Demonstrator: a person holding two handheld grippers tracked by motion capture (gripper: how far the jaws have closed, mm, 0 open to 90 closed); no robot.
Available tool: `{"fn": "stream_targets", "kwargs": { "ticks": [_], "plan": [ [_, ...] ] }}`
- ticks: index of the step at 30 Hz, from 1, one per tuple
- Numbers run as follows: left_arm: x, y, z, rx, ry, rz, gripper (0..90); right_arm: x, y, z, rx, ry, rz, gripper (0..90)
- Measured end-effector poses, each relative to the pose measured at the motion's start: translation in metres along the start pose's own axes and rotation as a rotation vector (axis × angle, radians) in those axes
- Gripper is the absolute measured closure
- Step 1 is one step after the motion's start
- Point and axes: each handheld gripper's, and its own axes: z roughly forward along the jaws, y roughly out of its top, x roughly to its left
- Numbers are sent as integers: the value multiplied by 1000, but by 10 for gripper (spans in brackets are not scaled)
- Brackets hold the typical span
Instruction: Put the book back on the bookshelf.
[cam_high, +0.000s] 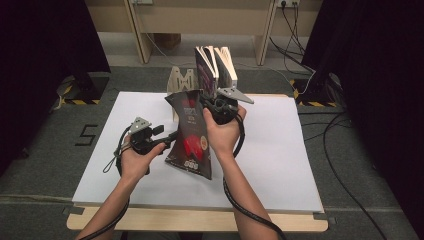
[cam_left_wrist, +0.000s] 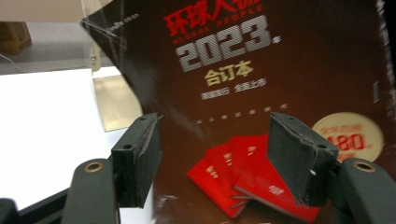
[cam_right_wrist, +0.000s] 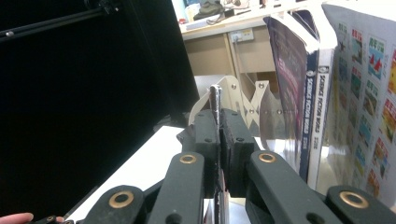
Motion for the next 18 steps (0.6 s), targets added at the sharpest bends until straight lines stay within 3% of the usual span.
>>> {"fn": "stream_targets", "kwargs": {
  "ticks": [7,13,18],
  "plan": [
    [-15,22,5,-22,-17,30,326,9,-1,5,-15,-9,-18,871],
    [-34,46,16,-8,-37,47,308,12,-3,7,-30,-21,-9,871],
    [-43,55,21,-20,-47,50,298,12,4,7,-38,-22,-20,872]
  ]
}}
